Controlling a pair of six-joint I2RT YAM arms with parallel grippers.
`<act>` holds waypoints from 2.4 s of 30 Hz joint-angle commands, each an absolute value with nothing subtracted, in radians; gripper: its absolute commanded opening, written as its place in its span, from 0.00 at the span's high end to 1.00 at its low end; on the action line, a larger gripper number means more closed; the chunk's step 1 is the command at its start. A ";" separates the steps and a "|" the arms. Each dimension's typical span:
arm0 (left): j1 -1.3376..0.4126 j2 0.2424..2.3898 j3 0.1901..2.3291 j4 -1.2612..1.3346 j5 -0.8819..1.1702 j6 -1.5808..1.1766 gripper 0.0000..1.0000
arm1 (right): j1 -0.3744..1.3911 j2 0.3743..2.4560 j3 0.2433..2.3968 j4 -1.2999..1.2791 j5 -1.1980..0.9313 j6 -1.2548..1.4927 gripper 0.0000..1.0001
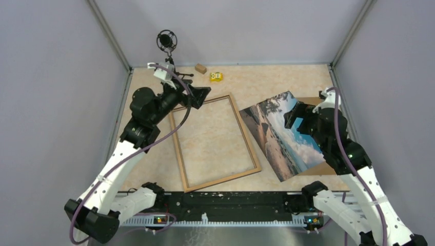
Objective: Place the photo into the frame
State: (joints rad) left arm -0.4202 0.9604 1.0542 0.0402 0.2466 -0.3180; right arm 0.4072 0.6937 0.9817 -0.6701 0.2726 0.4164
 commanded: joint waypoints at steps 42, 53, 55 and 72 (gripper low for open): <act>-0.601 1.091 1.122 -0.059 0.357 -0.364 0.02 | -0.241 0.957 0.643 -0.833 0.199 0.904 0.01; -0.598 1.094 1.112 -0.056 0.358 -0.370 0.02 | -0.241 1.013 0.518 -0.621 0.077 0.878 0.01; -0.598 1.094 1.113 -0.058 0.359 -0.370 0.02 | -0.237 1.009 0.480 -0.548 0.036 0.872 0.02; -0.599 1.100 1.112 -0.061 0.370 -0.359 0.02 | -0.101 1.132 0.632 -0.675 -0.038 0.834 0.01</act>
